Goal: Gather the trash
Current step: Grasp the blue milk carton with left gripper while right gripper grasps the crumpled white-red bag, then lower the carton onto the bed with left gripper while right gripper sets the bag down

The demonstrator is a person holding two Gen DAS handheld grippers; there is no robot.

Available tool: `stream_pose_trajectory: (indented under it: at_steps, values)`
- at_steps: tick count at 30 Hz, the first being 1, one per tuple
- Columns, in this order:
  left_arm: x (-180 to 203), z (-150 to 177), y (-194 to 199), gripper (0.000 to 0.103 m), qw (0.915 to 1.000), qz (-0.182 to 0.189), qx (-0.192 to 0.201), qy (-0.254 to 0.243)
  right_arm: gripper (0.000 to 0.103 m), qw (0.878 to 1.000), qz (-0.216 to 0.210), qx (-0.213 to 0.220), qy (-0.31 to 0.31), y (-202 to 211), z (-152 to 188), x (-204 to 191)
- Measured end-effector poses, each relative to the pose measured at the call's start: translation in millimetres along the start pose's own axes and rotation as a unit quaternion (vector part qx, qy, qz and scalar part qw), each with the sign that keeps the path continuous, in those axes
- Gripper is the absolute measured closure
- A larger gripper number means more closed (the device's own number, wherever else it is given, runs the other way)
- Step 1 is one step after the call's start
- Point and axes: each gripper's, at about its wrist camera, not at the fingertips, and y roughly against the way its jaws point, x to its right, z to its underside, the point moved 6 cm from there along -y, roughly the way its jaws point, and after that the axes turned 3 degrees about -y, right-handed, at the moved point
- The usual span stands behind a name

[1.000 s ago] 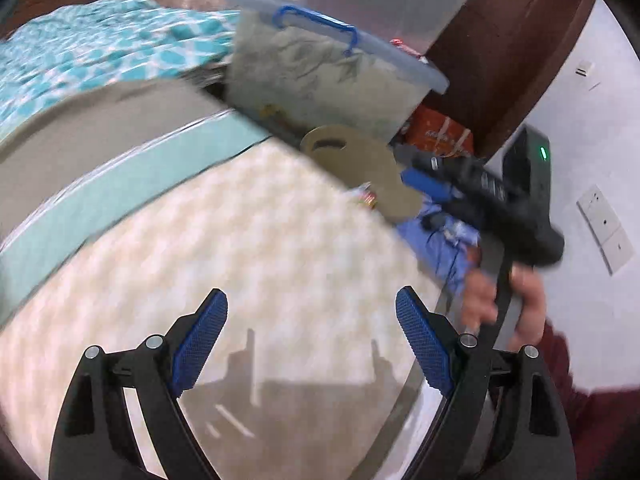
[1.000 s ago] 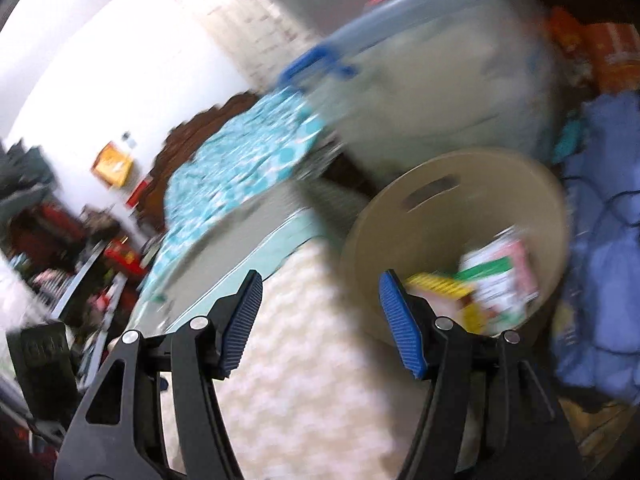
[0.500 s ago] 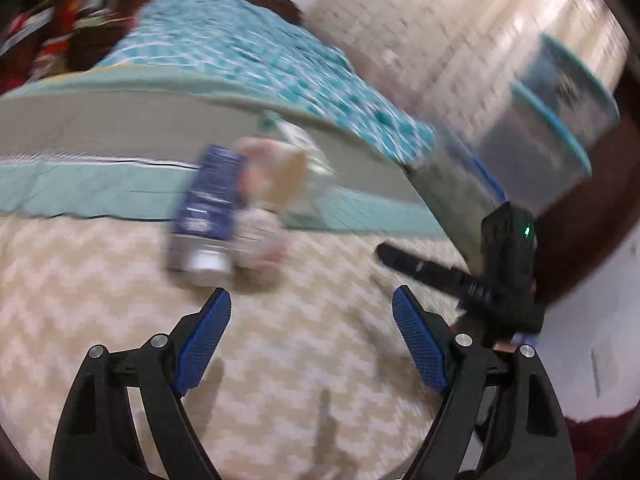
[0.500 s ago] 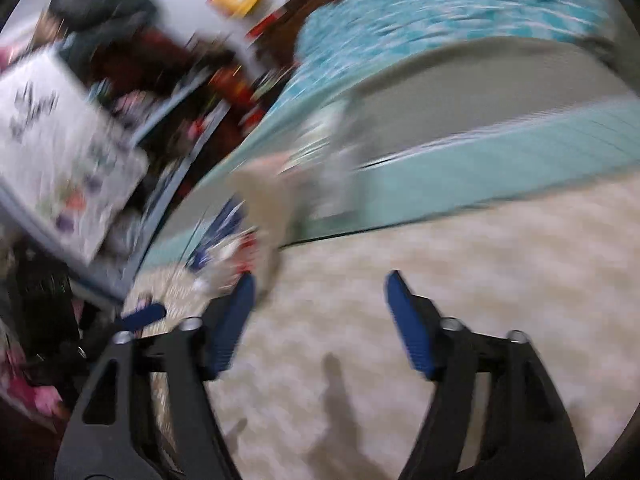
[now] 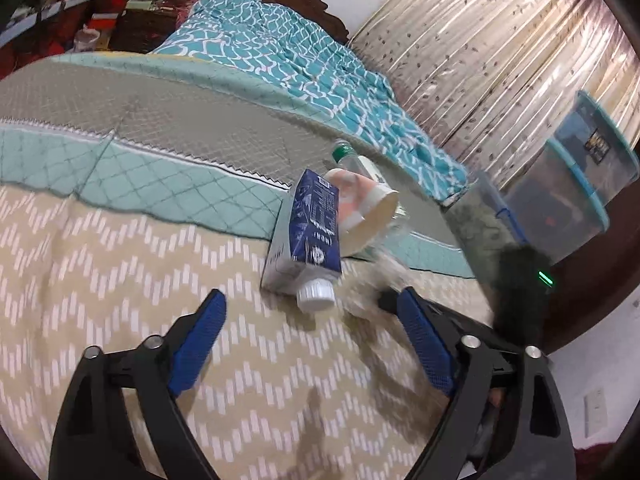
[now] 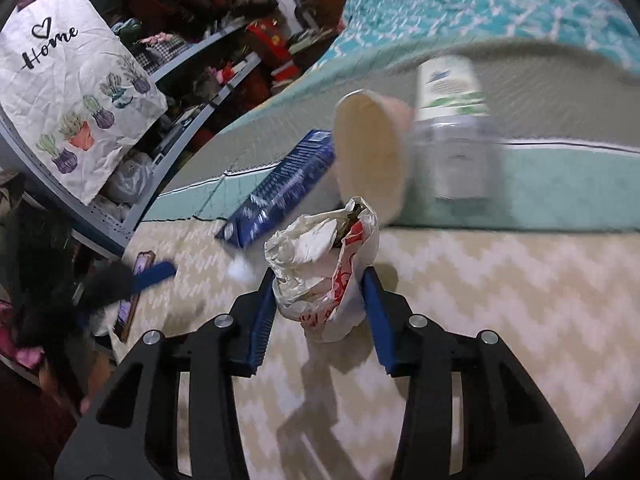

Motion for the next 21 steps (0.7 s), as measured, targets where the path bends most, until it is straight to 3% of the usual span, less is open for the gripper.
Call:
stream_pose_trajectory:
  at_steps: [3,8,9,10,11,17,21]
  values:
    - [9.2,-7.5,-25.9,0.015,0.9994,-0.02,-0.012,-0.024,0.058,1.0,0.024,0.016,-0.012,26.8,16.5,17.7]
    - [17.1,-17.0,-76.6,0.017,0.9933,-0.091,-0.029,-0.065,0.058,0.998,0.024,0.025,-0.061,48.0,35.0,46.1]
    - [15.8,-17.0,-83.1,0.021,0.9912,-0.106,-0.032,-0.072,0.058,0.997,0.02,0.028,-0.072,51.4,35.0,50.1]
    - [14.7,-15.8,-90.3,0.044,0.989,-0.118,-0.041,-0.08,0.057,0.997,0.023,0.03,-0.072,52.5,34.3,50.5]
    - [12.2,-13.2,-95.2,0.053,0.9872,-0.125,-0.053,-0.084,0.057,0.997,0.027,0.035,-0.069,54.7,32.5,49.8]
    - [-3.4,16.0,-50.3,0.054,0.99,-0.121,-0.043,-0.058,0.057,0.996,0.03,0.052,-0.067,67.4,28.9,51.0]
    - [5.0,49.1,-19.6,0.054,0.9963,-0.06,-0.044,-0.042,0.057,0.996,0.027,0.049,-0.065,70.9,36.3,55.1]
